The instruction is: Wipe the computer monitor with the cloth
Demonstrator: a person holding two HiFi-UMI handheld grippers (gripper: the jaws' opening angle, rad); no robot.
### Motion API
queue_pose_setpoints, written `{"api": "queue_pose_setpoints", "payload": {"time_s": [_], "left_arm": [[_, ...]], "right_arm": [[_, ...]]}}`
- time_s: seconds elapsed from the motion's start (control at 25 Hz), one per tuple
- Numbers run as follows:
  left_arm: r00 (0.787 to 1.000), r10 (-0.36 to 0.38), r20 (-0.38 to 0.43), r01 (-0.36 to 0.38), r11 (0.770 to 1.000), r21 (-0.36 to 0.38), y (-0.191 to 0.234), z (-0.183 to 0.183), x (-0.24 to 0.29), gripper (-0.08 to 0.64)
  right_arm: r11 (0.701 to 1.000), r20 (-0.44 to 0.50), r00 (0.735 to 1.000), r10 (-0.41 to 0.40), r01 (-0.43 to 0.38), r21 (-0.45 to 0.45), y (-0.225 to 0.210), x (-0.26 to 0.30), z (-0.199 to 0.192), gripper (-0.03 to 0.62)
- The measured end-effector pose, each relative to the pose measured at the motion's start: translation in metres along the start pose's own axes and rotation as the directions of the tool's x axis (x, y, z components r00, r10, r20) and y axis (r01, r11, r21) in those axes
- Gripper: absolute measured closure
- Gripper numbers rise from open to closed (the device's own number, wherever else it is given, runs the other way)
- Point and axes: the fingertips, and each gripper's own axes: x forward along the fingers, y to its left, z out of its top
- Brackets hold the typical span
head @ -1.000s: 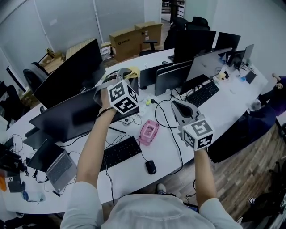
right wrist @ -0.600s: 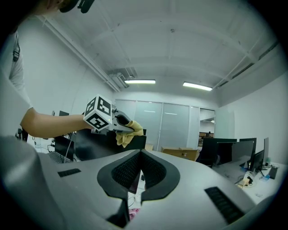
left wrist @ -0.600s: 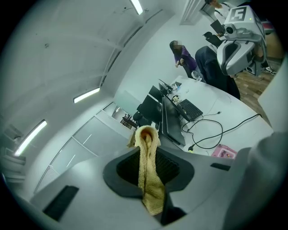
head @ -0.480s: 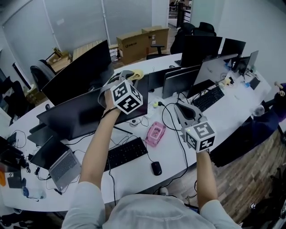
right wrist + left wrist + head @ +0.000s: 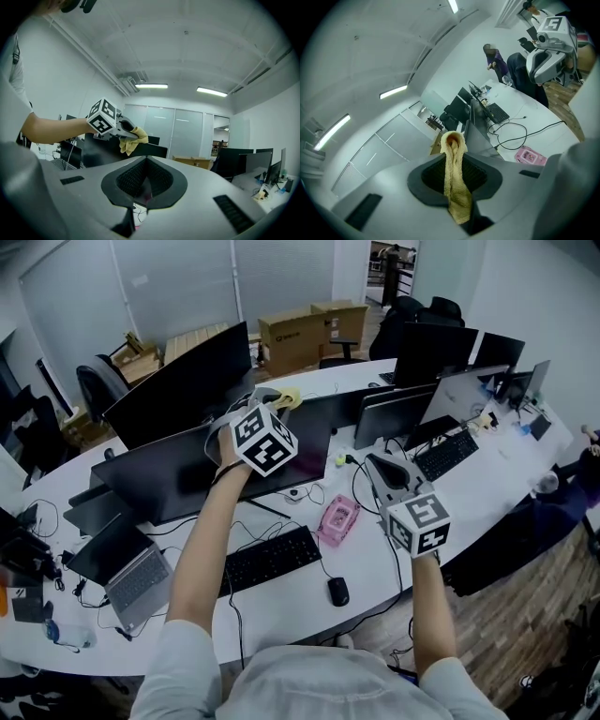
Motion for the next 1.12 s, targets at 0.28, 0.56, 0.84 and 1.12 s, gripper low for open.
{"api": "queue_pose_setpoints", "payload": {"time_s": [0.28, 0.56, 0.84, 1.12], "left_arm": [[1.000, 0.004, -0.018, -0.004, 1.000, -0.010, 0.011, -0.030, -0.024, 0.482], [0.999, 0.022, -0.038, -0.023, 1.000, -0.021, 0.024, -0.067, -0.055, 0.482], [0.996, 0.050, -0.071, -0.051, 0.998, -0.021, 0.038, -0.104, -0.084, 0.482], [0.991, 0.086, -0.106, -0.091, 0.995, -0.040, 0.052, -0.145, -0.118, 0.482]], "right_arm": [[1.000, 0.015, 1.000, 0.025, -0.025, 0.003, 0.030, 0.019, 0.011, 0.565], [0.997, 0.042, 0.997, 0.067, -0.068, 0.020, 0.067, 0.041, 0.023, 0.566], [0.992, 0.057, 0.991, 0.117, -0.120, 0.048, 0.108, 0.064, 0.032, 0.565], [0.987, 0.051, 0.987, 0.149, -0.152, 0.053, 0.144, 0.086, 0.039, 0.565]]}}
